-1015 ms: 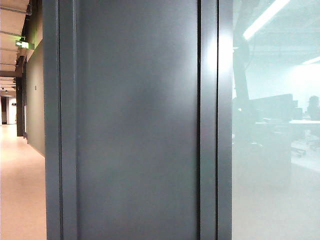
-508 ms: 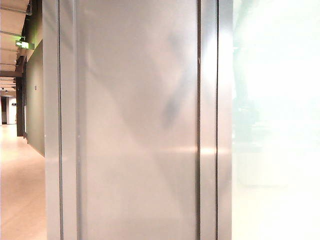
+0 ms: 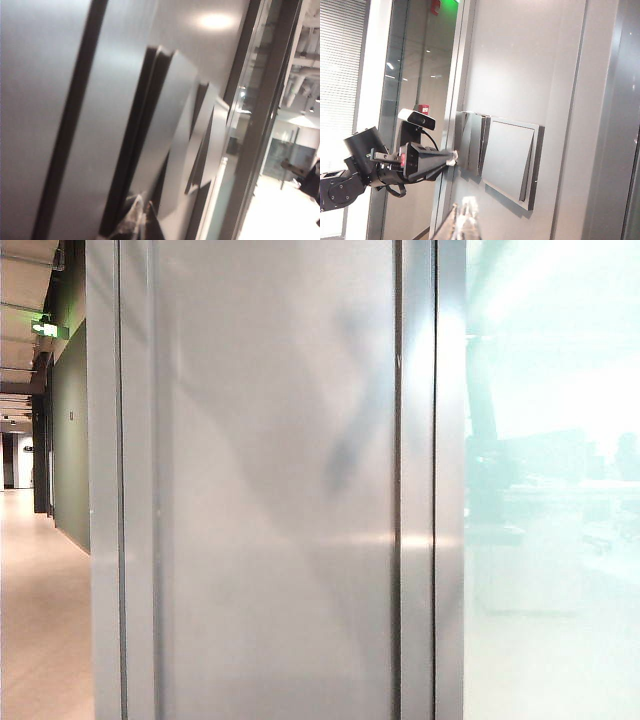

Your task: Raise the arm to find the leftmost switch on the wall and turn on the lights.

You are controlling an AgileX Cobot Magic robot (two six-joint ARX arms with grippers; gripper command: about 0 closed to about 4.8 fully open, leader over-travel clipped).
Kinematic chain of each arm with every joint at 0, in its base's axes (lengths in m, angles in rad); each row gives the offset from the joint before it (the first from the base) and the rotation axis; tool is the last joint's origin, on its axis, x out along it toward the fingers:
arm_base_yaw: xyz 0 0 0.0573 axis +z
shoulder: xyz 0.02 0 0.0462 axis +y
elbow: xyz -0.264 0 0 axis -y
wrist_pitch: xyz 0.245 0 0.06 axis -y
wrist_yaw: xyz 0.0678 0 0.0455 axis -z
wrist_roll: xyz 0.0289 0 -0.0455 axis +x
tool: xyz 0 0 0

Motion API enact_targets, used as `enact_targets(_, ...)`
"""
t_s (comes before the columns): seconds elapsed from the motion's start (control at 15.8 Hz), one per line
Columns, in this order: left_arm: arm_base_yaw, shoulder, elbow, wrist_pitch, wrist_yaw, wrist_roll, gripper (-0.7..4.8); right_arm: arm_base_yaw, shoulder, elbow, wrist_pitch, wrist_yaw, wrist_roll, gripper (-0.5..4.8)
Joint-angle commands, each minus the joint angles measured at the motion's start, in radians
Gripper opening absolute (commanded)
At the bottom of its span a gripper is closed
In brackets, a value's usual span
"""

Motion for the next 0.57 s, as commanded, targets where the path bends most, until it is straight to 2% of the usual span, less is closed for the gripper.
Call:
enact_targets(0.06, 0.002, -0.058, 0.003, -0.003, 0.036, 0.004, -0.06, 0.001, -0.003, 0.002, 0.011, 0.0, 0.005, -0.01)
enact_targets(0.25, 0.002, -0.138, 0.003, -0.008, 0.079, 0.004, -0.06, 0.001, -0.003, 0.002, 0.011, 0.0, 0.005, -0.01)
enact_targets(0.38, 0.003, -0.209, 0.003, -0.069, 0.118, 0.027, -0.06, 0.001, -0.004, 0.002, 0.011, 0.0, 0.005, -0.01)
enact_targets(0.44, 0.003, -0.247, 0.003, -0.122, 0.12, 0.072, -0.05, 0.001, -0.009, 0.002, 0.009, -0.001, 0.005, -0.01)
enact_targets(0.57, 0.003, -0.32, 0.003, -0.275, 0.052, 0.195, -0.06, 0.0, -0.018, 0.002, 0.01, 0.0, 0.005, 0.0)
